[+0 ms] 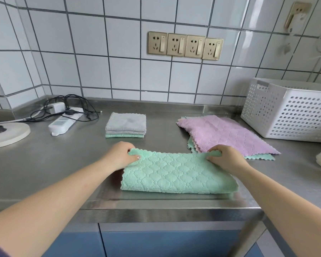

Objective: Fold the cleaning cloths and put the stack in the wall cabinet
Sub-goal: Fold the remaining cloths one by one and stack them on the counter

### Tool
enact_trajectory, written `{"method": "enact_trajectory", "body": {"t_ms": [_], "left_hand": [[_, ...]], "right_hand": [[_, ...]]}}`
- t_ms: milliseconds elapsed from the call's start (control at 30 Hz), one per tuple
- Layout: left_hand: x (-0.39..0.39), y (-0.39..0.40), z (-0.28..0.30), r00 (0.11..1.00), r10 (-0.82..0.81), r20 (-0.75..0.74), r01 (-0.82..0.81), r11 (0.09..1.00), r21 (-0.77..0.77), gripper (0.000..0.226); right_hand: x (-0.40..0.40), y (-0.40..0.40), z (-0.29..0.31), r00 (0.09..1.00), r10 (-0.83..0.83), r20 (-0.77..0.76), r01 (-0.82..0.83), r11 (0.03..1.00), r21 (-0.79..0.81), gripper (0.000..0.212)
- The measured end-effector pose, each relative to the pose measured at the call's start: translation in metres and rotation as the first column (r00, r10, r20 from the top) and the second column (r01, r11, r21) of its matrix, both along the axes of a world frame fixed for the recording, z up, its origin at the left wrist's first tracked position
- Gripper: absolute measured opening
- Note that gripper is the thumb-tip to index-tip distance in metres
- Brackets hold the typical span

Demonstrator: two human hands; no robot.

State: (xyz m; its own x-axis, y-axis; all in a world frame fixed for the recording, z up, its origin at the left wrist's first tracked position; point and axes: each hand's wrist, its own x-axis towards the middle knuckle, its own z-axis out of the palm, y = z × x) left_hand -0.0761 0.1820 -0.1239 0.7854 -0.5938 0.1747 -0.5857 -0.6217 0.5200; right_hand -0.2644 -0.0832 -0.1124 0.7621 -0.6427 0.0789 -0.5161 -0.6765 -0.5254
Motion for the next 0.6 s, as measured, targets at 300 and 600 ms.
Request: {"method": "enact_trajectory", "body": {"t_ms": [300, 600], "left_hand": [[-0.009, -0.003, 0.019, 0.984, -0.052, 0.170, 0.033, 0.993, 0.110, 0.047], [-0.090, -0.053, -0.007, 0.951, -0.283, 0.123, 0.223, 0.906, 0.360, 0.045]], "right_hand": [[-0.002, 0.012, 0.006, 1.000, 0.013, 0.014, -0.010, 0.979, -0.204, 0.044], [0.035, 0.104, -0.028, 0.925, 0.303, -0.231, -0.362, 0.889, -0.281, 0.043]]}}
